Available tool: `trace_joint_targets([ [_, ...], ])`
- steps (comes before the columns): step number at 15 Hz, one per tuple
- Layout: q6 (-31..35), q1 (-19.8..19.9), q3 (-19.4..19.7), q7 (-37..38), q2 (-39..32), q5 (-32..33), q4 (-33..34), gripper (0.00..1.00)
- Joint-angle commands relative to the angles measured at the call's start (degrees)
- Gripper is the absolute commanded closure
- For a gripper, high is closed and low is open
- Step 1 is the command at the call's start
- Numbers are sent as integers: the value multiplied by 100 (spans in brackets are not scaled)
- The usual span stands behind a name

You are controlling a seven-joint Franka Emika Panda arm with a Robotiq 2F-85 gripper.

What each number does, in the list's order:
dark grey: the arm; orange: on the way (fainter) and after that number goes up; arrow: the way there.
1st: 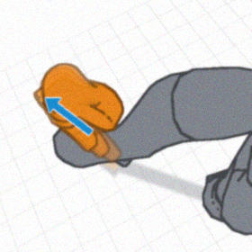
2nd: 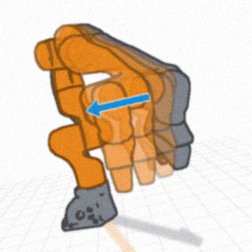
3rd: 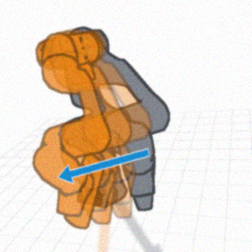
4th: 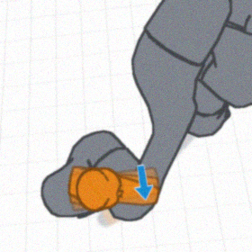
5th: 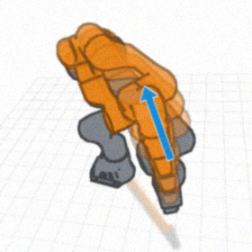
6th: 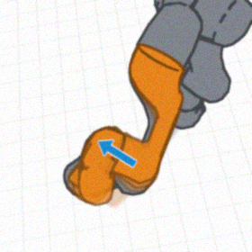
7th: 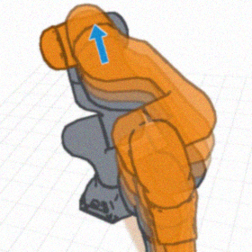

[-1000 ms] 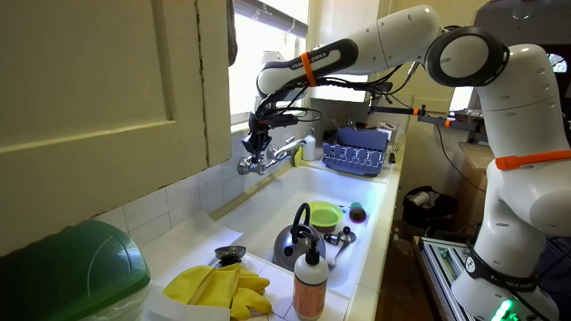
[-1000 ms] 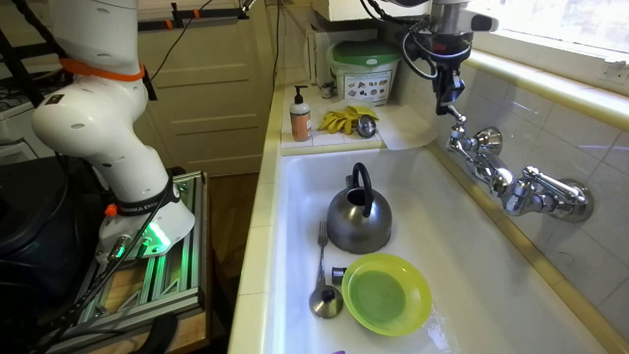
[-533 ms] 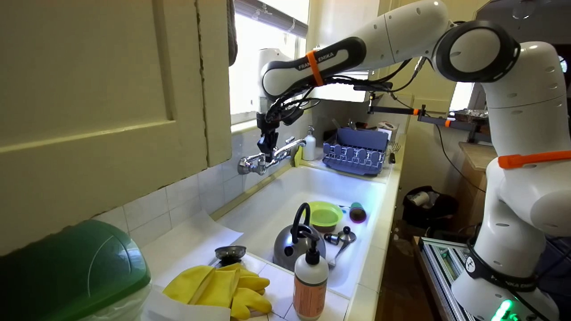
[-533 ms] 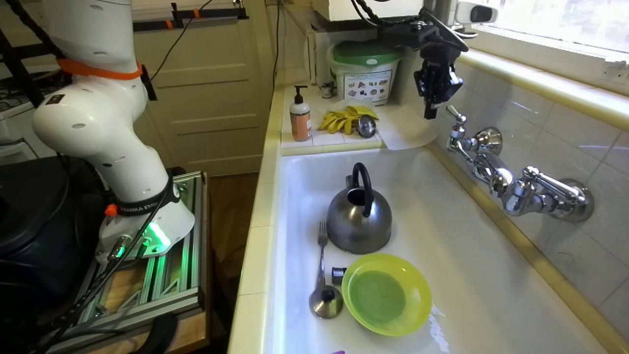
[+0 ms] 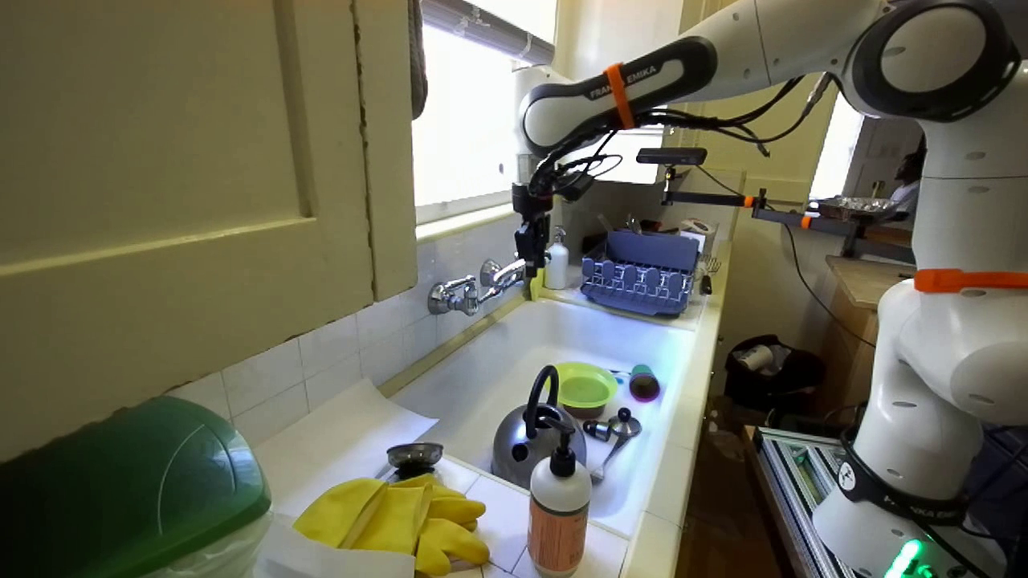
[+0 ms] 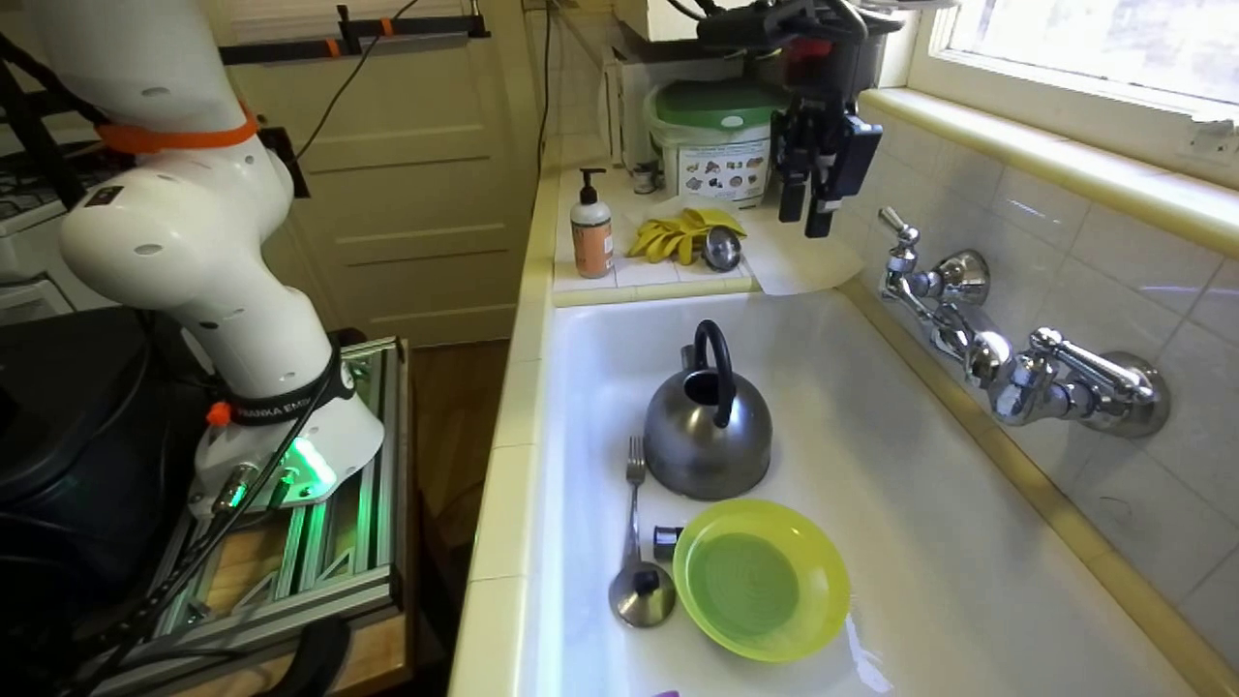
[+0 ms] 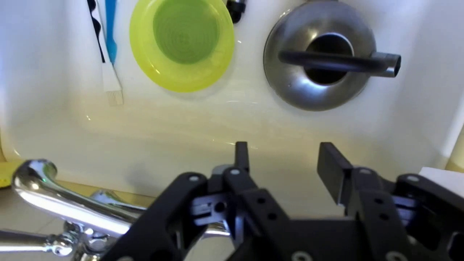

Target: Close the tap

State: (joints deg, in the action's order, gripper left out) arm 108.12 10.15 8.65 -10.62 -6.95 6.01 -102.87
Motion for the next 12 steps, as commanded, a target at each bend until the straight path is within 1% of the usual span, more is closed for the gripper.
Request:
trace_joint_targets([
  [1,-207,106,128,-112,830,-54,-708,14],
  [3,-300,117,183,-113,1172,-87,-823,1],
  [4,-336,107,191,-84,1331,-66,-861,0],
  [8,-420,40,145,10,1799,197,-917,0],
  [9,-430,19,139,-66,1830,153,-881,0],
  [10,-327,47,193,-27,1592,54,-703,0],
  [12,-331,34,190,-27,1654,53,-684,0],
])
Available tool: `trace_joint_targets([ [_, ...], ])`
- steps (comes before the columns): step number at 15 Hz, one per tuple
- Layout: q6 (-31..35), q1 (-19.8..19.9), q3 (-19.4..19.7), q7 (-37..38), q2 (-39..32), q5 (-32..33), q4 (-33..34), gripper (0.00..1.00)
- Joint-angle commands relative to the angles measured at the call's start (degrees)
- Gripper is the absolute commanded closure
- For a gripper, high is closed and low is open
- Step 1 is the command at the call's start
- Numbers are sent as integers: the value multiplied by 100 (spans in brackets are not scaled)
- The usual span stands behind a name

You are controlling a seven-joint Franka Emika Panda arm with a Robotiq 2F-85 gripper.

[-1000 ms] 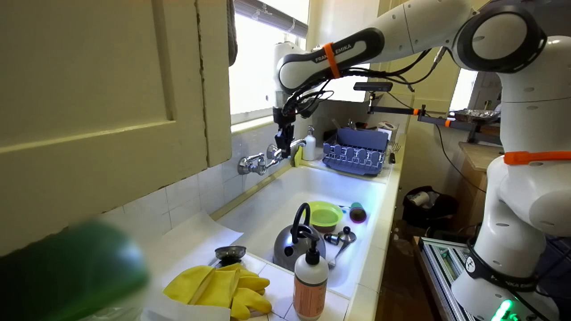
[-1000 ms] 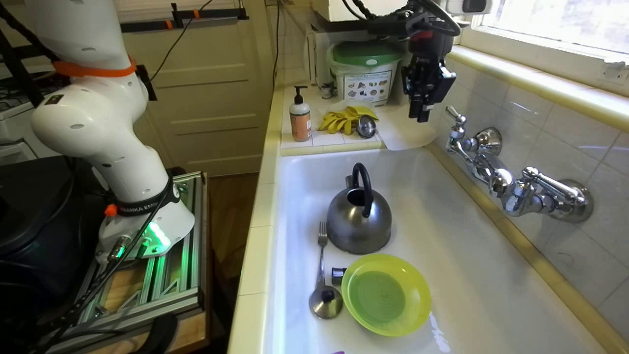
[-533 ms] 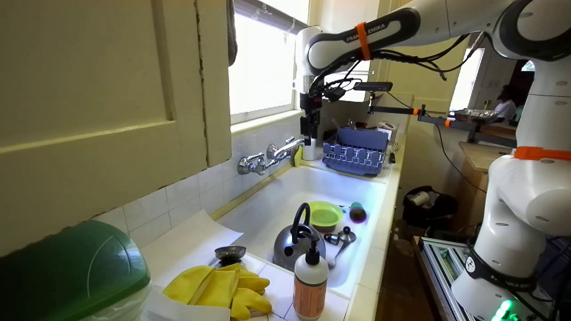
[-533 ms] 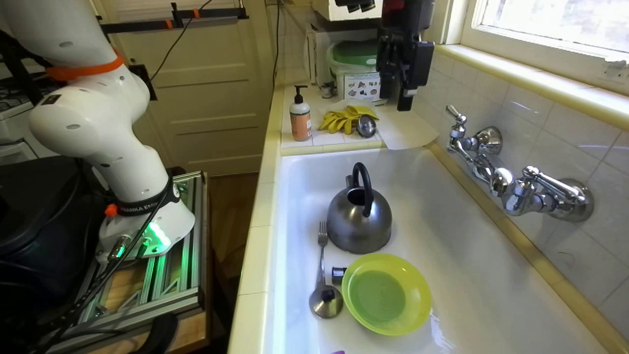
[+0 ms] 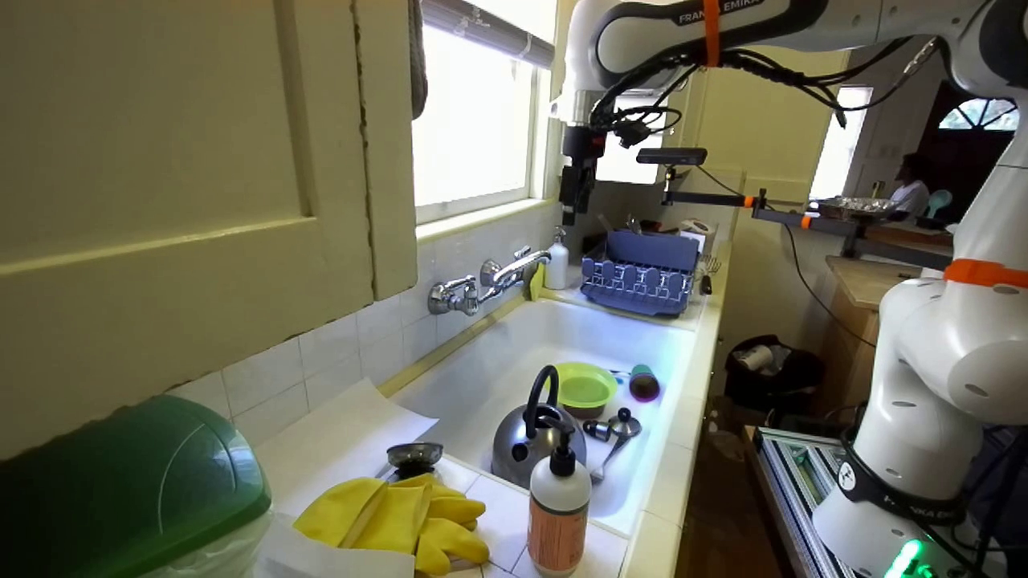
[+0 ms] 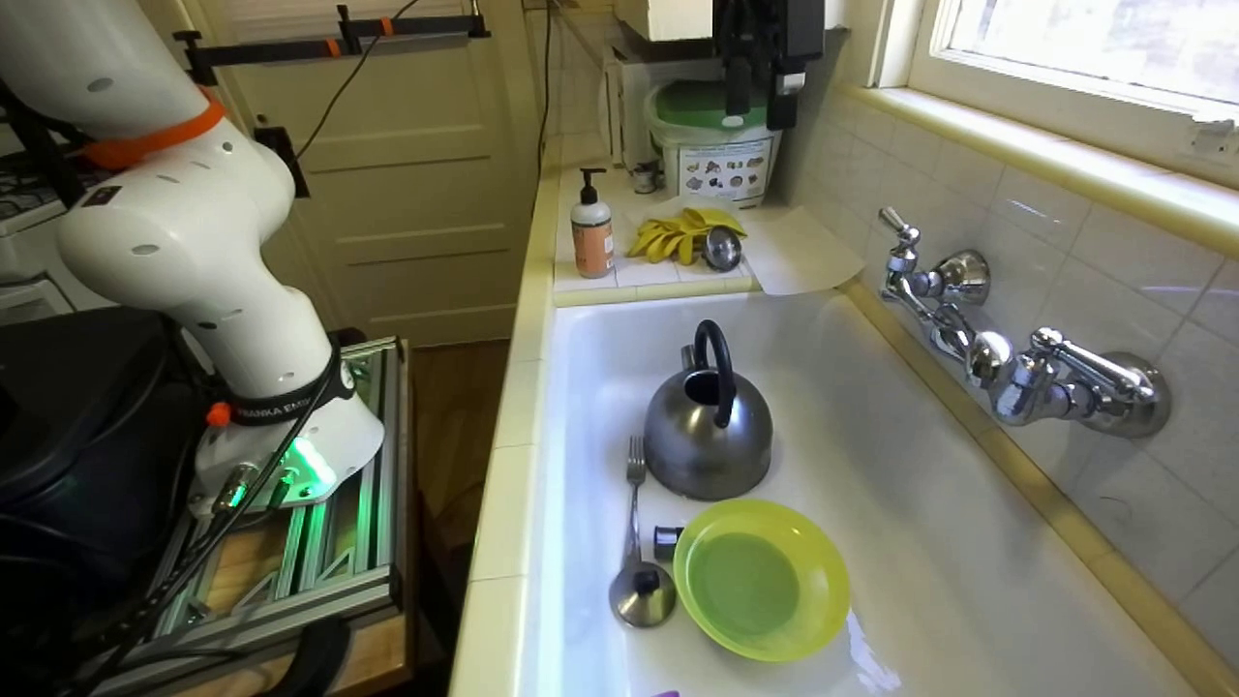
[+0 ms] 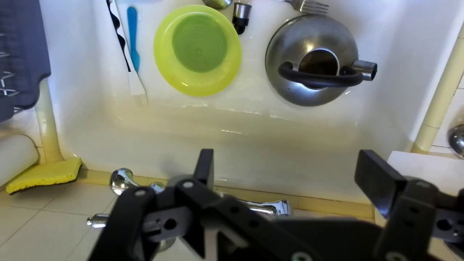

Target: Close the tap

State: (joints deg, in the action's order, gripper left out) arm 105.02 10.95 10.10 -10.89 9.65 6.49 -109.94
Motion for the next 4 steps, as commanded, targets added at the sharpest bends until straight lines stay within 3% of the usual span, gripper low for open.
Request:
trace_joint_targets([
  [1,-21,-46,48,0,-21,5,23,0],
  [4,-20,-42,55,-1,-73,4,22,0],
])
